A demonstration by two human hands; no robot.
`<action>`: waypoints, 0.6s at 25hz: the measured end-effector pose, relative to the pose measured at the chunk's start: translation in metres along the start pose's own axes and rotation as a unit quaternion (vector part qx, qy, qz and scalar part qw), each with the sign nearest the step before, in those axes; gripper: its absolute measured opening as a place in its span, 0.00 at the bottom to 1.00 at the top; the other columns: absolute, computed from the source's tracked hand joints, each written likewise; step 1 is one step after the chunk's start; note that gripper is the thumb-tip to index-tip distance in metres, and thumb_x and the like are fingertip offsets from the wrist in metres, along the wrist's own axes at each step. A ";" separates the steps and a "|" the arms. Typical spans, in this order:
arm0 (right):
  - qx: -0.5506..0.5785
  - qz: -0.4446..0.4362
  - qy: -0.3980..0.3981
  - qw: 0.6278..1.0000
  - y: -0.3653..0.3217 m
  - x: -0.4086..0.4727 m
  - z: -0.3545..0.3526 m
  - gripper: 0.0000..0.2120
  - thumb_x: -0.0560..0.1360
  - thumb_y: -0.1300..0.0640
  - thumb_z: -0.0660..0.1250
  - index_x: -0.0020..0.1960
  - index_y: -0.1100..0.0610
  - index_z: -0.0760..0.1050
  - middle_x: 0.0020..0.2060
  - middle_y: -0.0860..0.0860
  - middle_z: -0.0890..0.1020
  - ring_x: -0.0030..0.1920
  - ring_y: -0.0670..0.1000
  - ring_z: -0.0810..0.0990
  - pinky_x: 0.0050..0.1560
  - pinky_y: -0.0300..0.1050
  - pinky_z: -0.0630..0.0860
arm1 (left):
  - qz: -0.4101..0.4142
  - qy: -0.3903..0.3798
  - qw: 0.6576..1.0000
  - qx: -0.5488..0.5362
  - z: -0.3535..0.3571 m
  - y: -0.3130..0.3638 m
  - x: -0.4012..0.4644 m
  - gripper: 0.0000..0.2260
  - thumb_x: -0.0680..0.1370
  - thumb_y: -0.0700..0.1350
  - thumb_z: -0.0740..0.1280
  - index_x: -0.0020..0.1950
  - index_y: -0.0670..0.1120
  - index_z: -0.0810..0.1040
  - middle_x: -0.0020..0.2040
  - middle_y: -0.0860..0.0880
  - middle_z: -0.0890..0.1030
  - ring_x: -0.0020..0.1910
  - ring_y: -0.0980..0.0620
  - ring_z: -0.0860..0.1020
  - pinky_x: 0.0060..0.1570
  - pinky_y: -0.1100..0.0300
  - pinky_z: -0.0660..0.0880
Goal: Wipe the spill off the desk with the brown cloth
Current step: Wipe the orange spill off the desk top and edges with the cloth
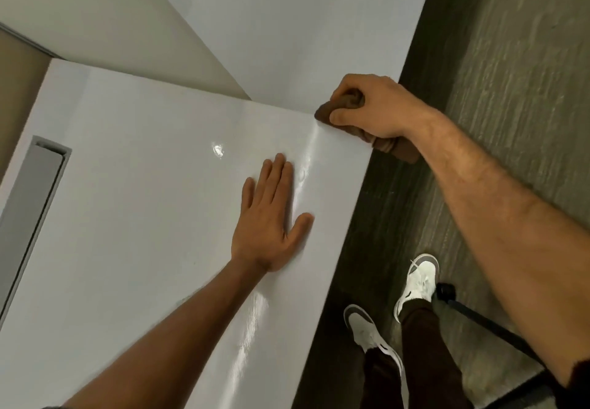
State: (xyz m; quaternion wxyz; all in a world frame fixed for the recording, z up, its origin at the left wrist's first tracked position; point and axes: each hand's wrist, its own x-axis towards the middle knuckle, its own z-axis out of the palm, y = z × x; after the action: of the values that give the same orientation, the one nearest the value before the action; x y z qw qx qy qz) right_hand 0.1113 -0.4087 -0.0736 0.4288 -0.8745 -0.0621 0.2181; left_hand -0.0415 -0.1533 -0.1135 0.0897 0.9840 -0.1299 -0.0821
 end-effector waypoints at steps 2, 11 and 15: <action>-0.007 -0.012 -0.015 1.000 -0.009 0.017 0.001 0.13 0.76 0.44 0.72 0.59 0.45 0.78 0.53 0.43 0.79 0.55 0.50 0.79 0.51 0.43 0.75 | 0.003 -0.008 1.000 0.009 0.000 0.000 0.001 0.37 0.82 0.68 0.49 0.86 0.50 0.44 0.86 0.52 0.43 0.85 0.52 0.40 0.80 0.56 0.33; 0.055 -0.050 -0.106 0.992 -0.080 0.135 0.063 0.13 0.78 0.45 0.71 0.59 0.49 0.77 0.53 0.46 0.80 0.54 0.49 0.79 0.56 0.45 0.76 | 0.007 -0.044 0.999 0.019 0.004 -0.003 0.002 0.38 0.83 0.67 0.51 0.86 0.47 0.45 0.86 0.48 0.44 0.85 0.48 0.43 0.81 0.48 0.39; 0.143 -0.034 -0.151 0.978 -0.060 0.145 0.061 0.13 0.79 0.48 0.72 0.58 0.55 0.79 0.48 0.46 0.82 0.48 0.45 0.80 0.52 0.41 0.75 | 0.012 -0.052 0.998 0.023 0.000 -0.005 0.000 0.38 0.83 0.66 0.50 0.86 0.46 0.44 0.86 0.47 0.44 0.85 0.46 0.43 0.81 0.47 0.40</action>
State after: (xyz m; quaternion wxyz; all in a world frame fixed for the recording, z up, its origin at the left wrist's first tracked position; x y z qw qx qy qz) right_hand 0.2194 -0.2841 -0.1076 0.5425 -0.7585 -0.1239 0.3391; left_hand -0.0401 -0.1483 -0.1145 0.0610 0.9786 -0.1479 -0.1292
